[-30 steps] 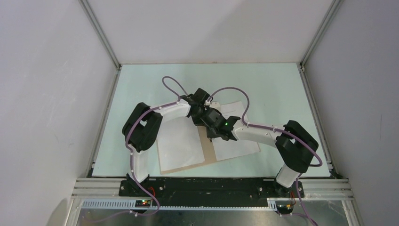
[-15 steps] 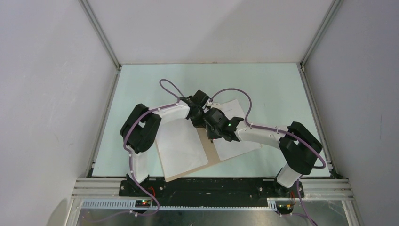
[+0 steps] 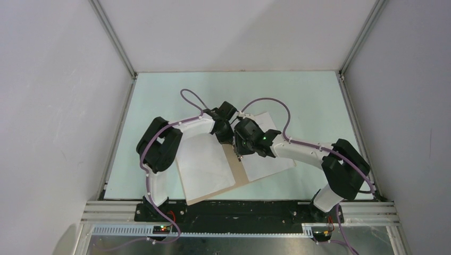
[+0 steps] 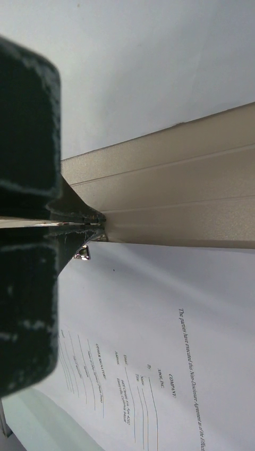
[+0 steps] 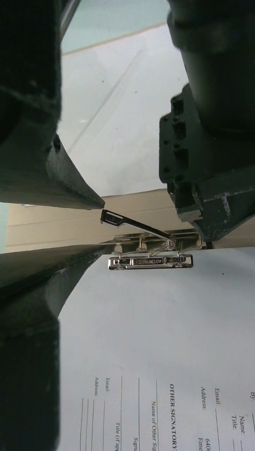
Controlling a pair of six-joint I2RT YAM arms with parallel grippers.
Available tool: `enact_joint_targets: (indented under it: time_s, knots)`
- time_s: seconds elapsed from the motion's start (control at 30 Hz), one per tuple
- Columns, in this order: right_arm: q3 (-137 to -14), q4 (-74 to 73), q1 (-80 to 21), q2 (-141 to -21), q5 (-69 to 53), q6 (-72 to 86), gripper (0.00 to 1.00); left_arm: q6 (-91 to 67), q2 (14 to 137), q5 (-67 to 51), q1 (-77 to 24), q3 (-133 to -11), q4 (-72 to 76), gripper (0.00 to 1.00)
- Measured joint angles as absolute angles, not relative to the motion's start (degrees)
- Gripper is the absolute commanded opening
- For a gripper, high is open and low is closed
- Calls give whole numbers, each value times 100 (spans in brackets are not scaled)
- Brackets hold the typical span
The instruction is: Put the files into the folder
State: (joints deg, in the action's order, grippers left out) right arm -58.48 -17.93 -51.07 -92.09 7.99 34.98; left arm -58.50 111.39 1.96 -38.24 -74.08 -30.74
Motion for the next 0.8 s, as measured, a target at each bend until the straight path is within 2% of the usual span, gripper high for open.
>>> enact_joint_targets:
  time_s: [0.23,0.43,0.8]
  knots:
    - [-5848,-1879,-5087,-8873,655,3603,36,-5848,11148,204,-3826,-7428,-3105,0]
    - [-5848,-1922,-5054,-8851,602,3811,32,-5848,11159,228,-3835,-7448,-3127,0]
    - [-6062,-2078,-5000,-9288,738,4141,28,-5846,11159,239,-3839,-7450,-3131,0]
